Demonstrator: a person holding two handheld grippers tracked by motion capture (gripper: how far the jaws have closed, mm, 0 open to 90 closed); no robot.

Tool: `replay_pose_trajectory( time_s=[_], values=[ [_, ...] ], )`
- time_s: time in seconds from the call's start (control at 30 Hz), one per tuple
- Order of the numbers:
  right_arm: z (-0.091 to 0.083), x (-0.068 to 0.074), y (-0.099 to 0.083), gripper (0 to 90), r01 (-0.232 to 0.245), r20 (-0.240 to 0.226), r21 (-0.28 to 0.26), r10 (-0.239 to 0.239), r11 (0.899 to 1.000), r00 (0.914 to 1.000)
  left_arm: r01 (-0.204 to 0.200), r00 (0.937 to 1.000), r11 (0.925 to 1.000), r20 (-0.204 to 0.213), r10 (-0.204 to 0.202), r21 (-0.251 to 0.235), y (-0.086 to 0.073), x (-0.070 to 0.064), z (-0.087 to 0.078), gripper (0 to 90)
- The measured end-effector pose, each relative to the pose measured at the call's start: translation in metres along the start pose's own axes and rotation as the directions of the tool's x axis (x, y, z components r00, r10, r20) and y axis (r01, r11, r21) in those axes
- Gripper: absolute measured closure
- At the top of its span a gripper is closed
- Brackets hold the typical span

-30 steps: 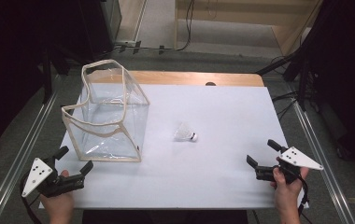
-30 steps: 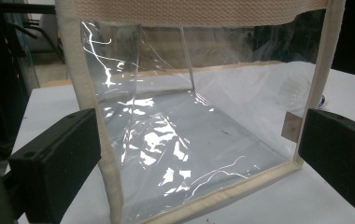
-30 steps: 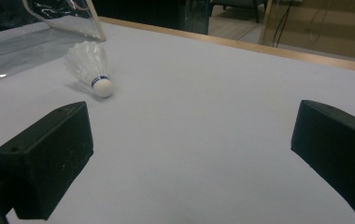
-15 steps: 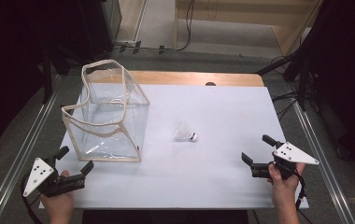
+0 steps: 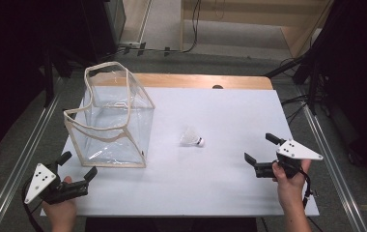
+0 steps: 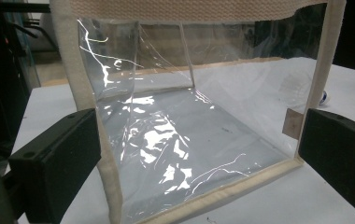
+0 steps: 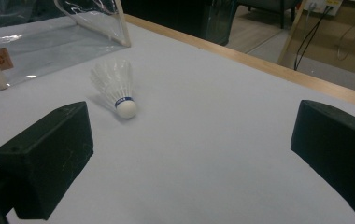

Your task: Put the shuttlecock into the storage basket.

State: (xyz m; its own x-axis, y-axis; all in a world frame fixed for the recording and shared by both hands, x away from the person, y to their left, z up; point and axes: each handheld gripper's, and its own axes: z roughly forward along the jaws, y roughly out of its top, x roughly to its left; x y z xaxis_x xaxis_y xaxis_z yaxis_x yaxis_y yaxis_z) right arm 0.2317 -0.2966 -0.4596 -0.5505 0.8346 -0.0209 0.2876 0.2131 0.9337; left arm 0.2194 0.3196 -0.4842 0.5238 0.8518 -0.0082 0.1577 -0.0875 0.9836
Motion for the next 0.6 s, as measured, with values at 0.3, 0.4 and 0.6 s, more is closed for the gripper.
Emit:
replay_pose_trajectory(
  time_s=[0.3,0.4,0.6],
  values=[
    [0.008,-0.001,0.012,0.0,-0.007,-0.027,0.017,0.008,1.000,0.9996,-0.003,1.0000,1.0000,0.001,0.003,0.002,0.000,0.000,0.000,0.0],
    [0.013,0.001,0.017,0.0,0.010,-0.048,0.031,-0.008,0.999,0.9988,-0.004,1.0000,1.0000,0.002,0.004,0.004,0.000,0.000,0.000,0.0],
    [0.021,0.002,0.022,0.0,0.035,-0.063,0.042,-0.032,0.998,0.9975,-0.004,1.0000,1.0000,0.002,0.004,0.005,0.000,0.000,0.000,0.0]
  ],
)
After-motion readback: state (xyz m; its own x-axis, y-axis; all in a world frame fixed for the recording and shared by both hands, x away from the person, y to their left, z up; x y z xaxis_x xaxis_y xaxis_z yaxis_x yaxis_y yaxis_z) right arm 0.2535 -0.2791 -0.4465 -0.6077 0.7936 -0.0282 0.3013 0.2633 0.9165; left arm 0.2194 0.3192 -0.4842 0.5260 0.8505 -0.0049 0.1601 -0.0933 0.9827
